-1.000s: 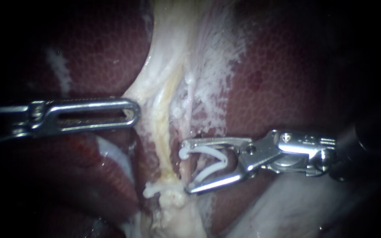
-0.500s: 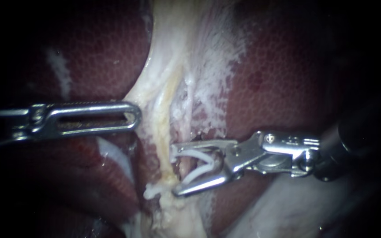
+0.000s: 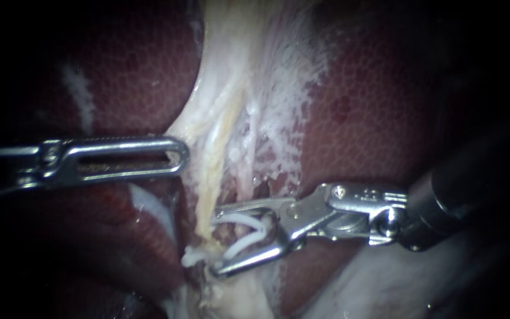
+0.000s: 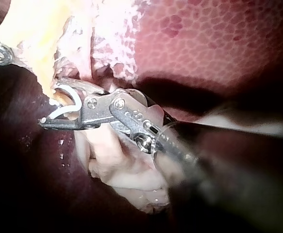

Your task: Clipping second clip left tube

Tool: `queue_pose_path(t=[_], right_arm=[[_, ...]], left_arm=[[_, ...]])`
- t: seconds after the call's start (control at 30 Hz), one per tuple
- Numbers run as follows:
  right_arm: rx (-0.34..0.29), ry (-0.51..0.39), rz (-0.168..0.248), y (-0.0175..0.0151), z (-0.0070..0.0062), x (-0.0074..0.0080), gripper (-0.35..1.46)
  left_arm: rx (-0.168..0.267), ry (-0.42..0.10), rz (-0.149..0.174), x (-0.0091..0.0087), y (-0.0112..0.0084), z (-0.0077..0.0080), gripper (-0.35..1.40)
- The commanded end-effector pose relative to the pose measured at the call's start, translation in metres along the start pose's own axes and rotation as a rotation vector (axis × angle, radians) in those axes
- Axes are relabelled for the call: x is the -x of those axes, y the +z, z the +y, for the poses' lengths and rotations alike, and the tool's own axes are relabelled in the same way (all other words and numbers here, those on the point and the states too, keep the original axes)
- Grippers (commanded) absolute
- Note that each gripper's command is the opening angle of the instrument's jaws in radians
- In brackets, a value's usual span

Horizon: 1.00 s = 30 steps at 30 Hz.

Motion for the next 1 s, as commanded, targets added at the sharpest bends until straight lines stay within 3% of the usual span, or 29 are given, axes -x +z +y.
queue_pose_path(t=[0.03, 0.2, 0.43, 0.83, 1.0], right_arm=[[0.001, -0.001, 0.000, 0.0001, 0.0001, 0.0001, 0.58], [0.001, -0.006, -0.002, 0.0011, 0.0009, 0.0007, 0.59], [-0.001, -0.007, -0.003, 0.0020, 0.0015, 0.0005, 0.59], [-0.094, 0.050, -0.019, 0.0025, 0.0007, 0.0002, 0.54], [-0.090, 0.068, -0.017, 0.0024, 0.0010, 0.0003, 0.53]], left_arm=[[0.002, 0.000, 0.000, 0.0000, 0.0000, 0.0000, -0.35], [0.003, 0.000, -0.001, 0.0000, -0.0001, -0.0003, -0.35], [0.003, -0.001, -0.001, 0.0000, -0.0001, -0.0004, -0.35], [0.003, 0.000, -0.001, -0.0001, 0.0000, 0.0000, -0.35], [0.003, -0.006, -0.001, -0.0001, 0.0000, 0.0000, -0.35]])
